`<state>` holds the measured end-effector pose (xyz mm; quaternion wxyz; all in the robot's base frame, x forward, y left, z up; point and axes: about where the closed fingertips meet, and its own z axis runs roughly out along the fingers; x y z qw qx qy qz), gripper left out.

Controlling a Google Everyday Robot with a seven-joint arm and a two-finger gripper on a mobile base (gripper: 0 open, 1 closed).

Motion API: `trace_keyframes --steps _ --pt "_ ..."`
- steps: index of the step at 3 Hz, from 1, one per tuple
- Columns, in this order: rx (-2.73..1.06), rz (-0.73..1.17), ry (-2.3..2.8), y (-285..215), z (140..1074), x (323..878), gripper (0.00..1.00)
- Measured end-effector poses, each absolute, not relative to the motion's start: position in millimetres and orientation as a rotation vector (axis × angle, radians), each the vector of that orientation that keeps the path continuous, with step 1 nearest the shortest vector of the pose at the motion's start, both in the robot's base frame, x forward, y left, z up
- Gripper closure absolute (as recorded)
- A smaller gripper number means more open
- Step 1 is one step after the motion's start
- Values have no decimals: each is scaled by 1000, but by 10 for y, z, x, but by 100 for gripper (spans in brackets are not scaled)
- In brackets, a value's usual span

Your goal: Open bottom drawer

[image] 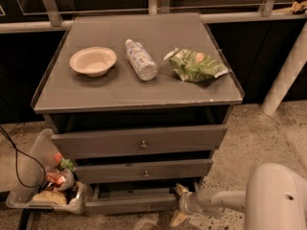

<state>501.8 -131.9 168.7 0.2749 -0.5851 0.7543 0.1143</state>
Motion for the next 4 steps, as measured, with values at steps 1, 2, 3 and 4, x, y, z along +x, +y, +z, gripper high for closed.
trace_keyframes --steps 1,2,3,4 --pt "-1579 277 2018 -1256 1670 5085 0" --pt "-1580 279 2019 -1256 1668 5079 18" --pt "-1580 279 2019 -1256 1668 5079 41" --pt "-1580 279 2019 -1256 1668 5078 64"
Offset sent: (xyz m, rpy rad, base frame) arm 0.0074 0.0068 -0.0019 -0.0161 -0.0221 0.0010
